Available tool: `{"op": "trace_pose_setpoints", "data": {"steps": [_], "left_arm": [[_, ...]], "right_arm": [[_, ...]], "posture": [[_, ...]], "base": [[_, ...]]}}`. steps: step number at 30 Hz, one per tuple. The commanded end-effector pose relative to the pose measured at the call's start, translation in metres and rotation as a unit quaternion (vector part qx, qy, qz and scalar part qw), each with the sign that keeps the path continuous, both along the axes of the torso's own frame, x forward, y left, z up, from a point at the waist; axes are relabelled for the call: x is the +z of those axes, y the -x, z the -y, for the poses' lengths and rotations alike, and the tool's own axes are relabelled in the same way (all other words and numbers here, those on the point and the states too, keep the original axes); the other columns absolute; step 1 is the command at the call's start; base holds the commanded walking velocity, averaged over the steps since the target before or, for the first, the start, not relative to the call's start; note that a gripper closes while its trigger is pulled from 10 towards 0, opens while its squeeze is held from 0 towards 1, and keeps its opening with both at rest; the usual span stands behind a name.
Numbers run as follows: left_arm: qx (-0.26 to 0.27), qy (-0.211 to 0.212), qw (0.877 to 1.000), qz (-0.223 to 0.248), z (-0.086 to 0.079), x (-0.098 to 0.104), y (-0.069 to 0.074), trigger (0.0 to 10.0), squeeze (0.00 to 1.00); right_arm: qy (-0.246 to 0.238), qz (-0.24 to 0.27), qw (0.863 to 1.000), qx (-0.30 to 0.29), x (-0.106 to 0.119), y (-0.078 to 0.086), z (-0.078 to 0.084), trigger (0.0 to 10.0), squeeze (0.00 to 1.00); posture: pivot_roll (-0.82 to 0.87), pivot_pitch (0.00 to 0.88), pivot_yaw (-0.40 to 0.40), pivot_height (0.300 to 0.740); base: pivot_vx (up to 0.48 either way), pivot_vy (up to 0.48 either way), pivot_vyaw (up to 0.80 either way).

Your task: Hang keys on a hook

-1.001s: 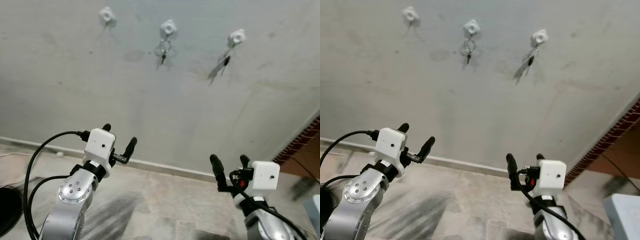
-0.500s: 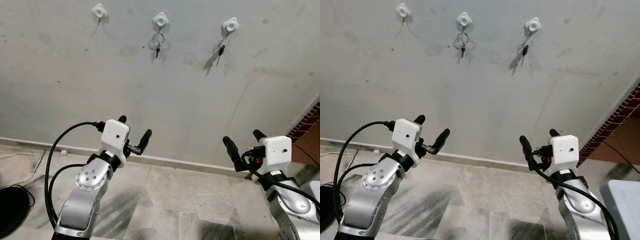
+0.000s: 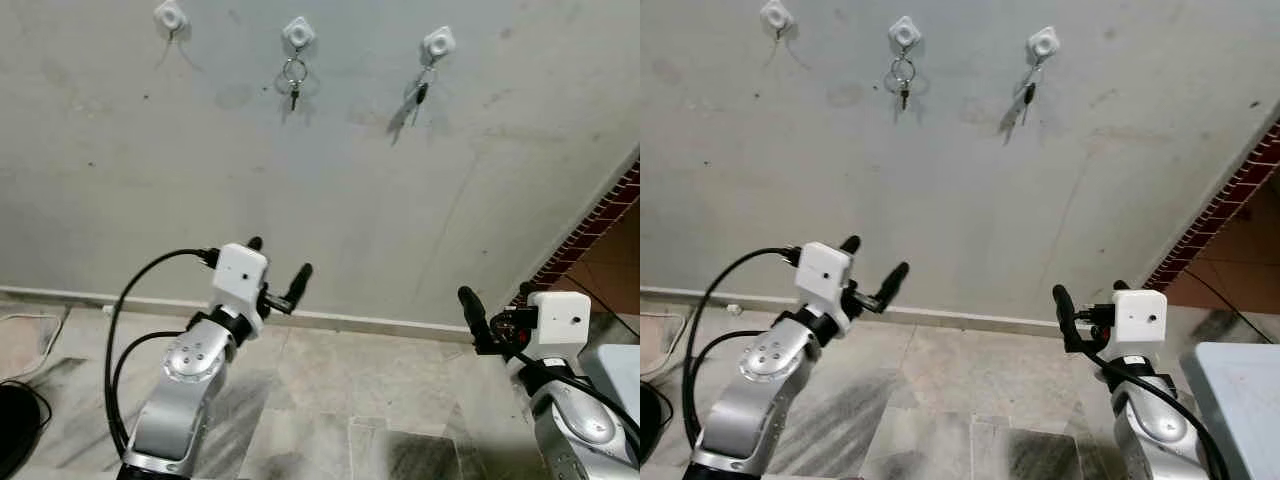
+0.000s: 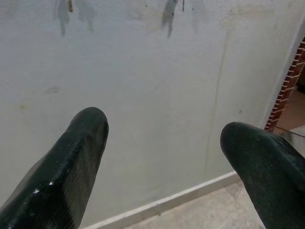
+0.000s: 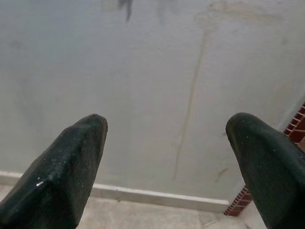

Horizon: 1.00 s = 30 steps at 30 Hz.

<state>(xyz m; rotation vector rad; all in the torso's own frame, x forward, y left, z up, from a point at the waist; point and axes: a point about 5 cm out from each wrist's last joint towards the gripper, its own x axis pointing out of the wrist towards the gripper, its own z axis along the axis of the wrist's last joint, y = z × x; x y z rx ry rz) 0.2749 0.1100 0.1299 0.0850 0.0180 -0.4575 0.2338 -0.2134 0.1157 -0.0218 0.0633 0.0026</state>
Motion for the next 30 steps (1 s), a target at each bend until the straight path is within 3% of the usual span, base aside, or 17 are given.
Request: {"op": "trace_pose_setpoints", "data": {"steps": [1,6,15,21,27,30], "left_arm": [[0.001,0.000,1.000,0.000,0.002,0.000,-0.001,10.0,0.00],[0.002,0.006,1.000,-0.001,0.004,-0.001,-0.002,10.0,0.00],[0.013,0.012,1.000,-0.001,0.004,-0.001,-0.005,10.0,0.00],[0.036,0.035,0.999,-0.017,-0.006,0.000,-0.007,10.0,0.00],[0.069,0.027,0.997,-0.021,-0.014,-0.003,-0.004,10.0,0.00],[0.064,0.026,0.997,-0.025,-0.013,-0.004,-0.002,10.0,0.00]], "right_arm": [[-0.001,0.012,1.000,-0.020,0.005,-0.002,0.004,10.0,0.00],[-0.007,0.011,0.999,-0.030,0.005,0.000,0.005,10.0,0.00],[-0.012,0.005,0.999,-0.036,0.001,0.001,0.003,10.0,0.00],[-0.034,-0.005,0.999,-0.031,-0.005,0.002,-0.010,10.0,0.00],[-0.051,-0.004,0.998,-0.023,-0.007,0.000,-0.018,10.0,0.00],[-0.051,0.003,0.998,-0.022,-0.005,0.000,-0.020,10.0,0.00]], "posture": [[0.07,0.032,-0.068,0.740],[0.06,0.041,-0.076,0.740],[0.07,0.045,-0.084,0.740],[0.10,0.034,-0.115,0.740],[0.12,0.025,-0.115,0.740],[0.12,0.025,-0.106,0.740]], "base": [[0.000,0.000,-0.80],[0.000,0.000,-0.80],[0.000,0.000,0.00],[0.000,0.000,-0.13],[0.000,0.000,-0.80],[0.000,0.000,0.00]]}}
